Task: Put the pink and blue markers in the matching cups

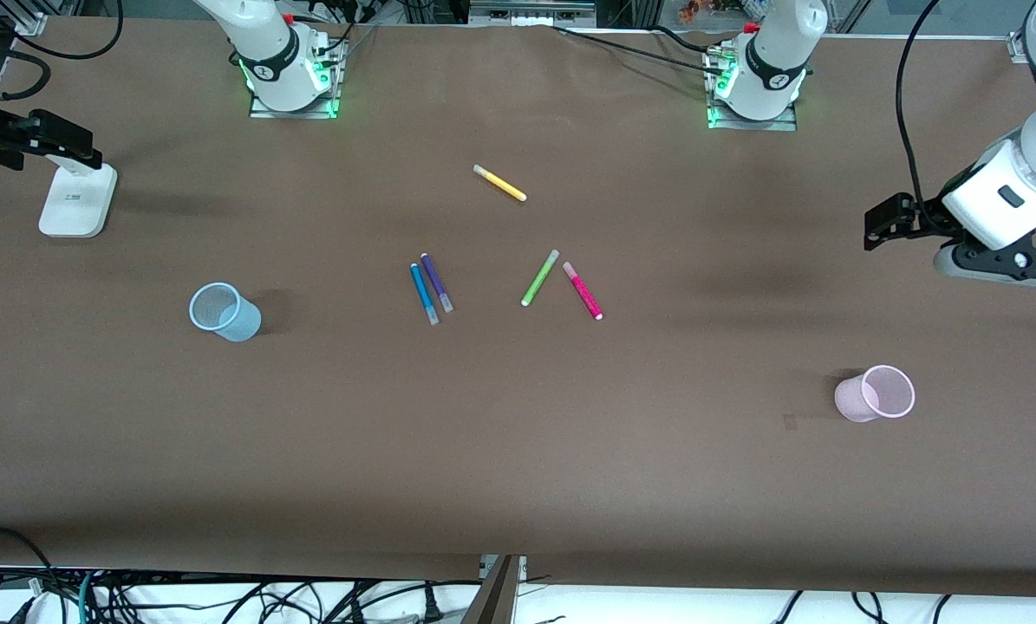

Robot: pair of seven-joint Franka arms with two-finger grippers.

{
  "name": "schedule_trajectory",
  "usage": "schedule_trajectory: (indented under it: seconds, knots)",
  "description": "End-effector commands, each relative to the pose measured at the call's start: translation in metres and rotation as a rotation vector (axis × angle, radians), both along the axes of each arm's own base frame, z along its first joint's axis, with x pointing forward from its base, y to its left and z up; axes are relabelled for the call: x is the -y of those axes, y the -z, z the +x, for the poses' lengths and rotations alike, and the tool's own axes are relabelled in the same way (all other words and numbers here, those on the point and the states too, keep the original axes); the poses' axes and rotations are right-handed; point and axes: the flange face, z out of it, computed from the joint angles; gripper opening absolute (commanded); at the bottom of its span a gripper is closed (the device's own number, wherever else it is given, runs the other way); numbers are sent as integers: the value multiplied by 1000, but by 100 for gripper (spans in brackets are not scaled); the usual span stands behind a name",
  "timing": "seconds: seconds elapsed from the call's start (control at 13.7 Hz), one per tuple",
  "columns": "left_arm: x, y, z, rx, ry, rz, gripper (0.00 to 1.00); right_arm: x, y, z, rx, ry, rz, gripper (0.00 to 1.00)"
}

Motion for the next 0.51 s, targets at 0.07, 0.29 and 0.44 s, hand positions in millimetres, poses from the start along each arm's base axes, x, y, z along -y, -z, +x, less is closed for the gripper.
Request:
schedule_trajectory:
  seconds: [0.07, 0.29, 0.44]
  knots:
    - [-18, -2, 5, -22, -47, -21, 100, 3, -4, -1, 4, -9, -7, 100]
    - [-14, -1, 3, -28, -51, -22, 100, 2, 3, 5, 7, 7, -3, 100]
    - [-12, 0, 3, -30, -50, -22, 100, 1, 27, 21, -16, -9, -9, 100]
